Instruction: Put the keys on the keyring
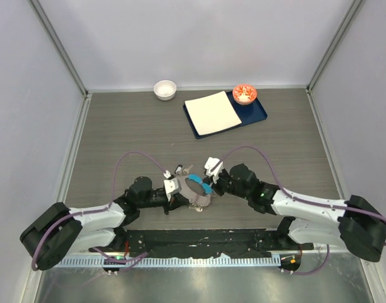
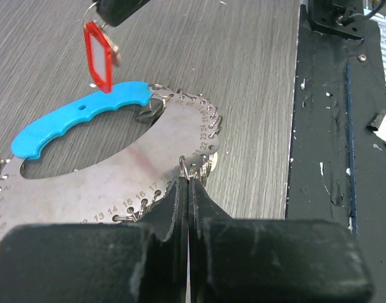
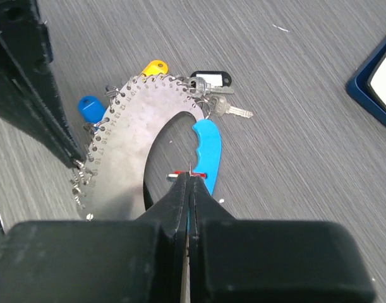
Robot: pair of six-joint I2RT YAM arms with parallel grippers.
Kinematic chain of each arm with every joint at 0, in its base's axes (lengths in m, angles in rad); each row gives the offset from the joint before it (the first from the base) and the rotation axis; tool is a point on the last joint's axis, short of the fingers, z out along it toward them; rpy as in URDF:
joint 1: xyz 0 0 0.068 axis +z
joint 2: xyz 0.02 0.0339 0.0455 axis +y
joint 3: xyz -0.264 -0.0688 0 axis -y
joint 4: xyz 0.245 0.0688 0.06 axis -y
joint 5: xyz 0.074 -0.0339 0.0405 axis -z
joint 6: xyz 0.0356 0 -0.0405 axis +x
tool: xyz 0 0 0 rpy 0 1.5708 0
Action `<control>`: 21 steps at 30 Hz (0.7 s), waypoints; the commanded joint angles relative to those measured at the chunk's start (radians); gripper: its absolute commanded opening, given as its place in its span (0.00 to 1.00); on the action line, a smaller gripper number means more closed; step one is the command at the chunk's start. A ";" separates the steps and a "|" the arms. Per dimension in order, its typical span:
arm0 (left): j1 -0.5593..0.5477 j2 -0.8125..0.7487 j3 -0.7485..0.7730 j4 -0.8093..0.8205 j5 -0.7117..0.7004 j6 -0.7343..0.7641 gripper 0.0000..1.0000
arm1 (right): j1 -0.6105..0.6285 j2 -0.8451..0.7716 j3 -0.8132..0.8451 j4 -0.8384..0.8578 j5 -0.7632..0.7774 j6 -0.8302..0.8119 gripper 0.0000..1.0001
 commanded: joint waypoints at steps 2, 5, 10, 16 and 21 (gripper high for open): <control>-0.006 0.094 0.085 0.137 0.133 0.086 0.00 | 0.043 -0.161 0.070 -0.313 0.023 -0.043 0.01; -0.005 0.142 0.120 0.137 0.176 0.115 0.00 | 0.072 -0.195 0.076 -0.358 -0.001 -0.032 0.01; -0.005 0.143 0.167 0.099 0.207 0.166 0.00 | 0.090 -0.194 0.097 -0.432 -0.015 -0.040 0.01; -0.005 0.116 0.223 -0.060 0.240 0.258 0.00 | 0.135 -0.163 0.155 -0.519 0.006 -0.052 0.01; -0.009 0.136 0.218 -0.057 0.264 0.256 0.00 | 0.150 -0.151 0.168 -0.512 -0.032 -0.096 0.01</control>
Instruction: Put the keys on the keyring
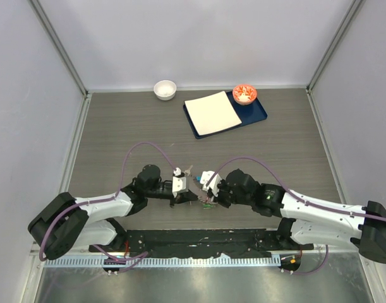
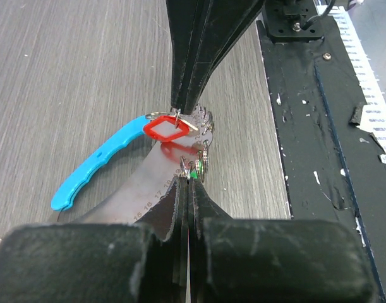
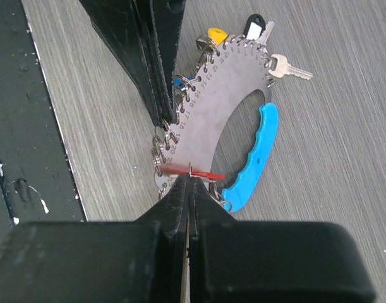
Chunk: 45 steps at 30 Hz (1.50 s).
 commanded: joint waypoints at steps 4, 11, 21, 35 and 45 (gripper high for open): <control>-0.023 -0.007 0.016 0.006 0.051 0.043 0.00 | 0.012 0.035 0.052 0.014 -0.038 -0.062 0.01; -0.044 -0.007 0.008 0.004 0.019 0.055 0.00 | 0.019 0.046 0.052 0.010 -0.081 -0.071 0.01; -0.051 -0.018 -0.003 0.004 -0.007 0.064 0.00 | 0.026 0.049 0.043 0.042 -0.110 -0.079 0.01; -0.054 -0.022 -0.004 0.006 -0.006 0.066 0.00 | 0.028 0.051 0.038 0.057 -0.104 -0.090 0.01; -0.055 -0.025 -0.006 0.007 -0.004 0.067 0.00 | 0.026 0.057 0.038 0.065 -0.108 -0.096 0.01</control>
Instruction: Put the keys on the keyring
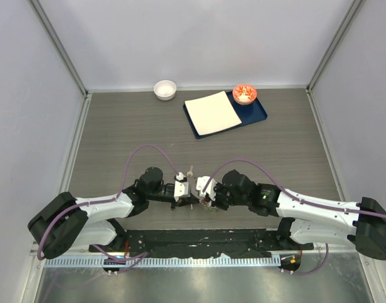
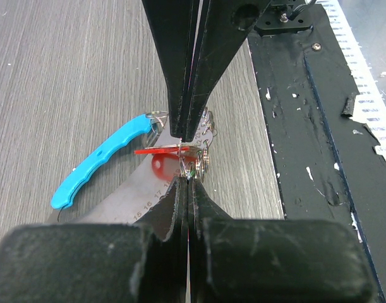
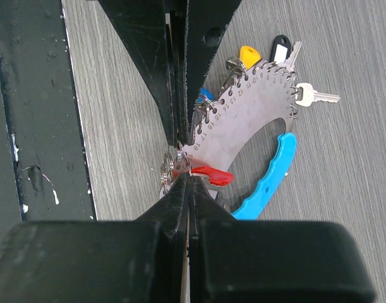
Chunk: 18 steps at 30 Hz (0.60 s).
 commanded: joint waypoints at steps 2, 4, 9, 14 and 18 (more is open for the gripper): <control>-0.004 -0.026 -0.003 0.030 0.004 0.023 0.00 | 0.006 0.005 0.028 0.044 -0.017 -0.014 0.01; -0.004 -0.028 -0.005 0.030 0.002 0.023 0.00 | 0.006 0.004 0.028 0.043 -0.023 -0.015 0.01; -0.004 -0.023 -0.005 0.030 -0.001 0.023 0.00 | 0.009 -0.002 0.034 0.018 -0.028 -0.015 0.01; -0.004 -0.025 -0.003 0.028 0.002 0.023 0.00 | 0.009 0.002 0.033 0.014 -0.032 -0.015 0.01; -0.004 -0.028 -0.005 0.031 0.001 0.023 0.00 | 0.009 0.014 0.036 0.012 -0.032 -0.020 0.01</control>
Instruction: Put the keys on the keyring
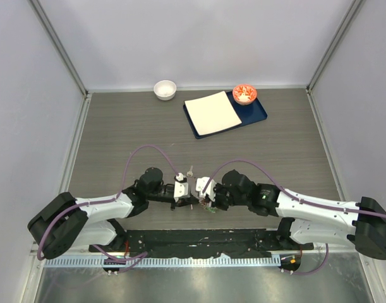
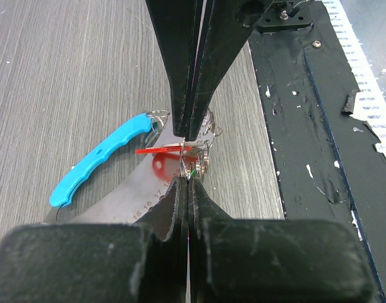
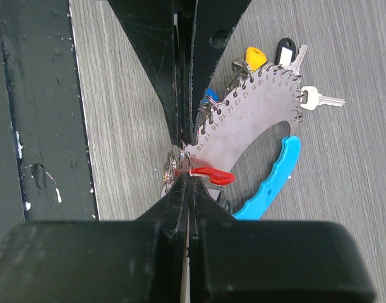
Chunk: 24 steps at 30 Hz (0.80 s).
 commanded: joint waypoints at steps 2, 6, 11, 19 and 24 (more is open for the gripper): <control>-0.004 -0.026 -0.001 0.032 0.003 0.016 0.00 | 0.008 0.015 0.037 0.012 -0.015 -0.009 0.01; -0.004 -0.024 -0.001 0.033 0.006 0.014 0.00 | 0.008 0.018 0.036 0.010 -0.031 -0.012 0.01; -0.004 -0.021 0.001 0.041 0.007 0.013 0.00 | 0.008 0.019 0.034 0.021 -0.051 -0.015 0.01; -0.004 -0.031 -0.014 0.071 0.009 -0.001 0.00 | 0.010 0.030 0.031 0.038 -0.074 -0.021 0.01; -0.004 -0.044 -0.025 0.097 0.001 -0.010 0.00 | 0.010 0.041 0.030 0.041 -0.086 -0.021 0.01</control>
